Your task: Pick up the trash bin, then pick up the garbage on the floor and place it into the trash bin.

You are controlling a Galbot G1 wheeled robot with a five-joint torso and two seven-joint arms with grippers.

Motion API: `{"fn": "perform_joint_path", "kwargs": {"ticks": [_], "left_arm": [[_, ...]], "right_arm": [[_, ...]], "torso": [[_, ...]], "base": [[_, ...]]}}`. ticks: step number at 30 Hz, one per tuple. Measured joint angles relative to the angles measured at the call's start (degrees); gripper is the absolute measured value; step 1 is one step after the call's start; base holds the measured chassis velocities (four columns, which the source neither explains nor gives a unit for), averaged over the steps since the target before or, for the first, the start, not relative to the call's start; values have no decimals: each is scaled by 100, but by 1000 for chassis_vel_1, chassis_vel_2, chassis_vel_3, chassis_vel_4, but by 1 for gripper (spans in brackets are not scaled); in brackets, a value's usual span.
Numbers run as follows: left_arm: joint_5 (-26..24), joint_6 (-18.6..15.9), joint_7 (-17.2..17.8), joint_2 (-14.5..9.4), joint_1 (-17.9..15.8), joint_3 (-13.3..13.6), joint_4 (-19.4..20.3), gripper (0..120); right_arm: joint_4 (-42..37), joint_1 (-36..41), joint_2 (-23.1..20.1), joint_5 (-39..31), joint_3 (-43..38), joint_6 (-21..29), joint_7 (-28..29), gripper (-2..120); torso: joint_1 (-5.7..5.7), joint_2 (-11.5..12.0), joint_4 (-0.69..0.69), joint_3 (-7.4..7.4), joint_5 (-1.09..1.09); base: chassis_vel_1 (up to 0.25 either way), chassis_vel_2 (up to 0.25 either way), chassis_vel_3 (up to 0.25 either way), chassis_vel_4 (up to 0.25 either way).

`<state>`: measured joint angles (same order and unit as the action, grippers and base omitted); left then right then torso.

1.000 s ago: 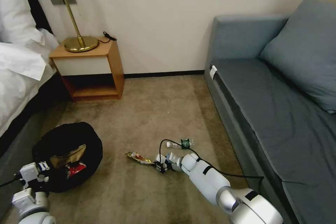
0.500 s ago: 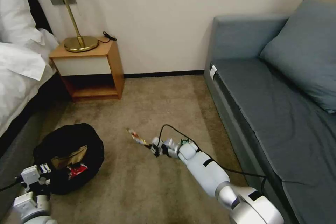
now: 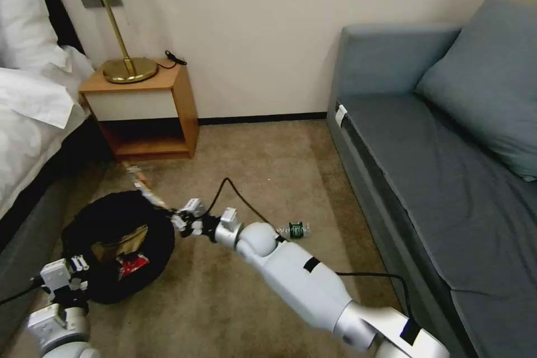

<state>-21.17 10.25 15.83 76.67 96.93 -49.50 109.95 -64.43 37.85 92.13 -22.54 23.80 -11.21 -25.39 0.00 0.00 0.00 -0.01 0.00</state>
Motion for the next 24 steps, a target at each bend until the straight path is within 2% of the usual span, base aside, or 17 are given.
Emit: {"fn": "perform_joint_path", "kwargs": {"ticks": [8,24], "left_arm": [[-5,13,-3,141,110,23,220,6],[-9,57,-1,159,64,24,195,6]], "right_arm": [[31,236,-1,196,129,-28,-34,0],[-291,345,-168,275,342,178,-287,0]], "torso": [[0,0,0,0,0],[0,0,0,0,0]], "base": [[0,0,0,0],[0,0,0,0]]}}
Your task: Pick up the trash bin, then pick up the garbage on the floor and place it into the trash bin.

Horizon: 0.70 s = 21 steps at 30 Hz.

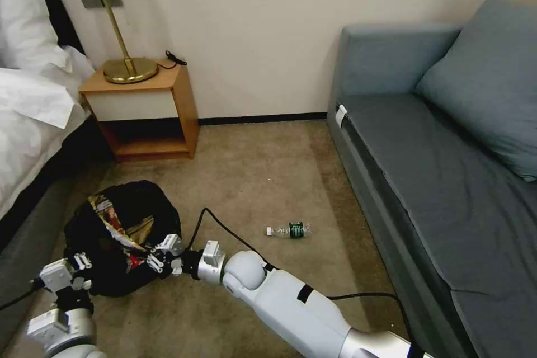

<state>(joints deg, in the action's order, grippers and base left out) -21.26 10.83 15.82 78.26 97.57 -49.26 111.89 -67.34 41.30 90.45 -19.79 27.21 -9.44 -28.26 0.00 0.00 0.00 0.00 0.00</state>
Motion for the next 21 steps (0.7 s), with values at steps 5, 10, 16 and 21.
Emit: {"fn": "perform_joint_path", "kwargs": {"ticks": [5,10,16,21], "left_arm": [[8,-7,0,5,-5,5,10,6],[18,-7,-7,71,52,13,83,6],[20,-7,-30,140,91,17,149,6],[37,-7,-55,218,113,30,180,6]], "right_arm": [[15,-9,-107,-4,8,18,-6,0],[108,-83,-99,-5,-23,28,0,0],[207,-154,-54,-5,-48,30,68,5],[231,-172,-18,-5,-48,30,95,22]], "torso": [[0,0,0,0,0],[0,0,0,0,0],[0,0,0,1,0],[0,0,0,1,0]], "base": [[0,0,0,0],[0,0,0,0],[0,0,0,0],[0,0,0,0]]}}
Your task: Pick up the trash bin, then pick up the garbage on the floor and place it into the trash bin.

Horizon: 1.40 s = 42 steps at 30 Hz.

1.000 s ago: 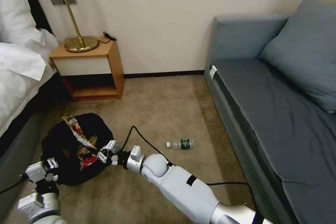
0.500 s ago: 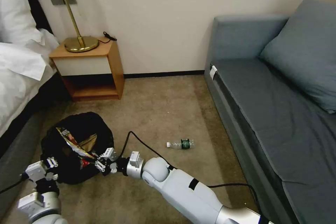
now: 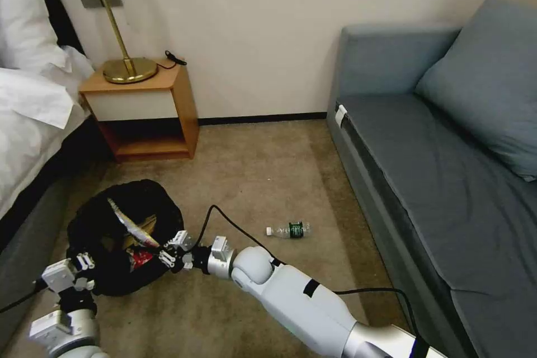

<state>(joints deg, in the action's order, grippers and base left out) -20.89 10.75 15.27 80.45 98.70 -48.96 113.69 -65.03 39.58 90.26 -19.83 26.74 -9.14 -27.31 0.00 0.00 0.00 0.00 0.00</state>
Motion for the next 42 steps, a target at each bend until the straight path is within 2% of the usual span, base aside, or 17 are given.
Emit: {"fn": "perform_joint_path", "kwargs": {"ticks": [3,4,7,9,11,12,15,17,20,25,31,34,35,38,39,42], "left_arm": [[38,0,-11,63,1,15,26,6],[38,0,-11,63,1,15,26,6],[46,-3,-15,82,1,18,42,6],[46,-3,-15,82,1,19,43,6],[-7,-4,-16,78,4,19,45,6],[-7,-4,-16,78,4,19,45,6],[-139,-10,-16,71,19,19,28,6],[-151,-10,-17,73,17,19,1,6],[-153,-10,-16,74,-12,21,-55,6],[-154,-10,-17,5,-94,-6,-117,6],[-168,-10,-16,-51,-98,-44,-168,6],[-169,16,-12,-71,-75,-58,-200,6],[-169,16,-12,-71,-75,-58,-200,6],[-166,27,-6,-68,-85,-60,-210,6],[-166,27,-6,-68,-85,-60,-210,6],[-151,27,-6,-52,-116,-45,-235,6]], "right_arm": [[39,-3,23,5,-2,-2,8,35],[39,-3,23,5,-2,-2,8,35],[75,-13,24,21,-14,-12,21,50],[79,-15,24,23,-16,-15,21,51],[85,-15,19,44,-47,-42,30,64],[85,-15,19,44,-47,-42,30,64],[-14,22,-24,53,-62,-49,46,79],[-62,36,-40,54,-62,-50,53,82],[-257,92,-116,55,-89,-51,104,96],[-516,103,-387,40,-227,-10,146,100],[-403,-31,-700,93,-515,-3,-10,100],[248,-209,-894,462,-993,40,-651,100],[248,-209,-894,462,-993,40,-651,100],[1348,-387,-861,1394,-1709,-43,-1054,100],[1348,-387,-861,1394,-1709,-43,-1054,100],[2141,-543,-747,2316,-2373,-145,-1347,100]], "torso": [[0,0,0,0,0],[0,0,0,0,0],[0,0,0,0,0],[0,0,0,0,0],[0,0,0,0,0],[0,0,0,0,0],[0,0,0,0,0],[0,0,0,0,0],[0,0,1,0,0],[0,0,0,0,-1],[0,0,0,0,-1],[0,0,0,0,-1],[0,0,0,0,-1],[0,0,-1,0,-1],[0,0,-1,0,-1],[0,0,0,0,-1]], "base": [[0,0,0,0],[0,0,0,0],[0,0,0,0],[0,0,0,0],[0,0,0,0],[0,0,0,0],[0,0,0,0],[0,0,0,0],[0,0,0,0],[0,0,0,0],[0,0,0,0],[0,0,0,0],[0,0,0,0],[0,0,0,0],[0,0,0,0],[0,0,0,0]]}}
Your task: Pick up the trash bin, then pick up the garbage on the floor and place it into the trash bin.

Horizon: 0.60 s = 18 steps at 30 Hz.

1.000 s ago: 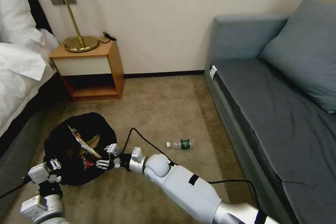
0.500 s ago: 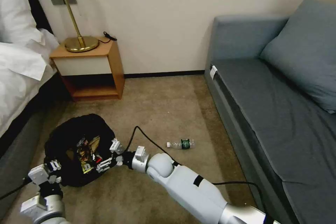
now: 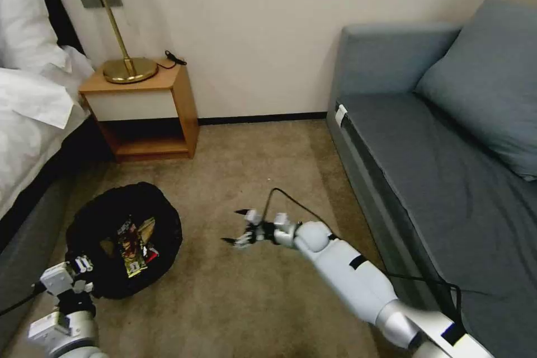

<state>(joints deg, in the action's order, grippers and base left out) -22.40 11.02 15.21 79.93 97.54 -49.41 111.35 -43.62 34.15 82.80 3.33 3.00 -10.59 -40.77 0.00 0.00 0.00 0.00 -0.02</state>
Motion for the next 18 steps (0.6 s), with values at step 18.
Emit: {"fn": "perform_joint_path", "kwargs": {"ticks": [18], "left_arm": [[39,0,-16,8,-59,21,-71,6]], "right_arm": [[1808,-550,246,2096,-1251,-282,357,100]], "torso": [[0,0,0,0,1]], "base": [[0,0,0,0]]}}
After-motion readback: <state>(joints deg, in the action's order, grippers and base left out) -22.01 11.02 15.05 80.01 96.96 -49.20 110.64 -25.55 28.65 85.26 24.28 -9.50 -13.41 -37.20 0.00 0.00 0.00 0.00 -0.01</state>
